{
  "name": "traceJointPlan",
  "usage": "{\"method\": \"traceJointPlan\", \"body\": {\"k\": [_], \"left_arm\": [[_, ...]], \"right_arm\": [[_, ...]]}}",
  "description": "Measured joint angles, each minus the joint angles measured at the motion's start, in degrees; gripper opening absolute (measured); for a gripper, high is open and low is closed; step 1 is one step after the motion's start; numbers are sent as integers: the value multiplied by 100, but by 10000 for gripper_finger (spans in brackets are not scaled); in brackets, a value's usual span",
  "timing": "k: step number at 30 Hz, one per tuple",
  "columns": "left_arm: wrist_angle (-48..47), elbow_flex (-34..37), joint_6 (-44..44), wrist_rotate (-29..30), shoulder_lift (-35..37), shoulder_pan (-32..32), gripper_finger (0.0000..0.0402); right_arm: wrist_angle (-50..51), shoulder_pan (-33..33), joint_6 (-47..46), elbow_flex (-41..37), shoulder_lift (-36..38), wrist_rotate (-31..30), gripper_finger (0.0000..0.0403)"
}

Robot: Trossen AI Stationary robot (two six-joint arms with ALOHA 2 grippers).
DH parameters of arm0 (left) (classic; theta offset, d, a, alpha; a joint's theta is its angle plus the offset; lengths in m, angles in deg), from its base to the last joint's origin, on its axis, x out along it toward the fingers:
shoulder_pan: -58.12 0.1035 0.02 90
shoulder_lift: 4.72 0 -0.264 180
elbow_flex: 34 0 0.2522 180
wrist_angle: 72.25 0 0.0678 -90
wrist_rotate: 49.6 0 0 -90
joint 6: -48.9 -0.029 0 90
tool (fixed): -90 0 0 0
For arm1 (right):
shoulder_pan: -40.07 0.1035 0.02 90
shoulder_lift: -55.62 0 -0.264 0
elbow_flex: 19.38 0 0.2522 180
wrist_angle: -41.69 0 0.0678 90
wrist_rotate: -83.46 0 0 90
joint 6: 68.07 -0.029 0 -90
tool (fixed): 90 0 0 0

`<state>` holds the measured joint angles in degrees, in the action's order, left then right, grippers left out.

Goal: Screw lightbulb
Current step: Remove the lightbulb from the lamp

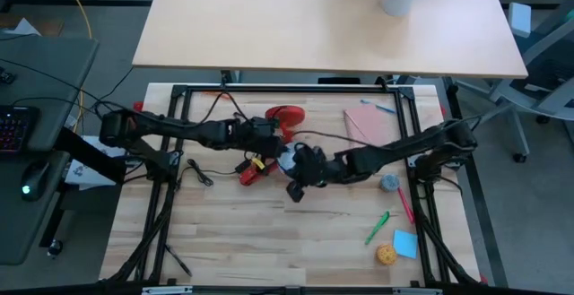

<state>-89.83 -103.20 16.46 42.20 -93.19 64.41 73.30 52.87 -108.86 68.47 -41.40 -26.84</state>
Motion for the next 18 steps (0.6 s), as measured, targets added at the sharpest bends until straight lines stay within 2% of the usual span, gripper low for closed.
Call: {"method": "traceJointPlan", "body": {"k": [12,18], "left_arm": [[158,-2,-170,37,-123,-77,0],[78,-2,205,62,-122,-132,0]], "right_arm": [[151,111,-421,-2,-524,-546,0],[777,99,-810,14,-529,-1208,0]]}}
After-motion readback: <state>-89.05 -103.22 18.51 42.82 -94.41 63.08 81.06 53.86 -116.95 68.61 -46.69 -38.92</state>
